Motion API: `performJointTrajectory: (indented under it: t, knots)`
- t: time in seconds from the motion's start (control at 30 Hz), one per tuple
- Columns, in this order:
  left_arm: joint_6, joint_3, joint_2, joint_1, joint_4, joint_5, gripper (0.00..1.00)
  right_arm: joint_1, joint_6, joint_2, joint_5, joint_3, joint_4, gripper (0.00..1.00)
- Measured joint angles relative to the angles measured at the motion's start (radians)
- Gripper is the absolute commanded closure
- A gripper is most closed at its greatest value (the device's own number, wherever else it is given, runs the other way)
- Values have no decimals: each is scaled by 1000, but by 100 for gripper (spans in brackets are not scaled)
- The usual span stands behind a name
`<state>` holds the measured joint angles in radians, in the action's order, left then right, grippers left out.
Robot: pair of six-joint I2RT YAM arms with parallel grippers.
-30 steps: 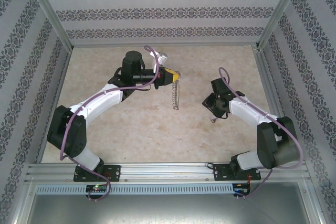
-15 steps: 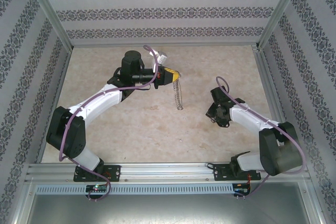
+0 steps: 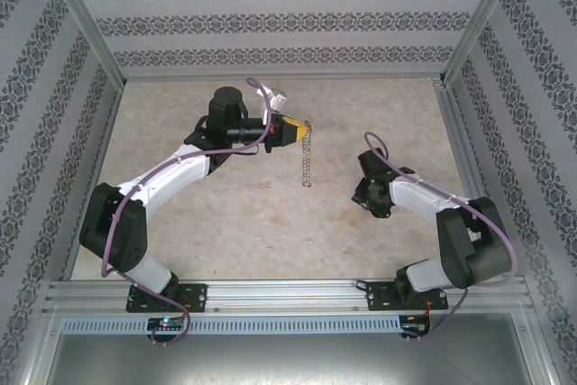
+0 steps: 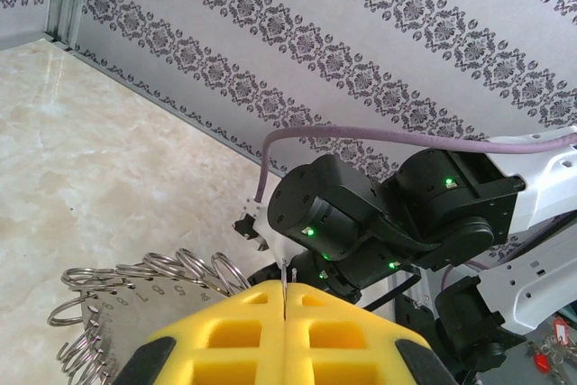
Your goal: Put the keys on the keyring
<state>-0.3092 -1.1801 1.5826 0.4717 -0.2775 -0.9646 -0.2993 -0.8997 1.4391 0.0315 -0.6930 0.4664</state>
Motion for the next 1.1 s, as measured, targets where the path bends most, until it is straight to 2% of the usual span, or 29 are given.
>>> performJointTrajectory:
  t: [0.47,0.57,0.77,1.1]
  knots:
    - [-6,0,0,0,0,-3,100,0,35,11,2,-6,-15,97]
    - [-8,0,0,0,0,-3,100,0,36,10,2,-7,-16,100]
    - [-12,0,0,0,-1,-3,100,0,36,-6,1,-7,-15,100]
    - [-15,0,0,0,-8,-3,100,-11,42,-130,-22,-7,-15,100]
